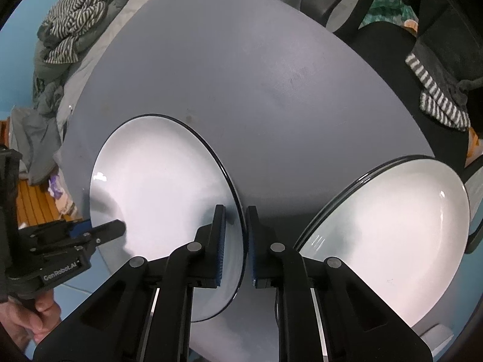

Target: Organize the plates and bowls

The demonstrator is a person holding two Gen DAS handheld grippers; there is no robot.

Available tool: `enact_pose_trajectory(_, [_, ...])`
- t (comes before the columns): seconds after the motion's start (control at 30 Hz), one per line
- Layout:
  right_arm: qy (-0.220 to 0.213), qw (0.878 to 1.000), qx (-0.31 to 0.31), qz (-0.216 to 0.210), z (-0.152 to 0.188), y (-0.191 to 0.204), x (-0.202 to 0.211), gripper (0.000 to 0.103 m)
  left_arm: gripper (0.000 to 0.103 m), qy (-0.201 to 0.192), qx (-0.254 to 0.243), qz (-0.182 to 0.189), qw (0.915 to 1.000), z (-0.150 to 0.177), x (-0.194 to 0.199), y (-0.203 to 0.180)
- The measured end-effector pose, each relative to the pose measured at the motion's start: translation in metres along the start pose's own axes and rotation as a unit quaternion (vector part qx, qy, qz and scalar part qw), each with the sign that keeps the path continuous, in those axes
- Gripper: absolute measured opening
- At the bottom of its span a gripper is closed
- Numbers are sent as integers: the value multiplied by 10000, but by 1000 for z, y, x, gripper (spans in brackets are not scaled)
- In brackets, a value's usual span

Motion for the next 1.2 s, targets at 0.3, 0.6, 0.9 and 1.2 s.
enact_pose_trajectory(0.3, [-115, 9999, 101, -10, 2, 0, 6, 11, 25, -90, -105, 56, 9999, 4, 2, -3])
enact_pose_trajectory(0.6, [-263, 9995, 190, -45, 5, 0, 13, 10, 24, -171, -178, 133, 9996, 12, 6, 1])
enact_pose_trajectory(0.9, [-401, 9990, 168, -43, 10, 0, 21, 10, 25, -294, -338, 38, 9990, 19, 16, -4])
enact_pose_trajectory(1.2, [-650, 9975, -171, -196, 24, -13, 42, 9, 25, -475, -827, -111, 9954, 26, 33, -29])
Point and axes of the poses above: each gripper's, at about its wrist camera, not at the fingertips, and x roughly against the way its jaws point, y to its left, z to its underside, the point moved 3 cm from there along -x, roughly the way its jaws point, and after that the axes turned 8 degrees about x, right-handed, at the moved point
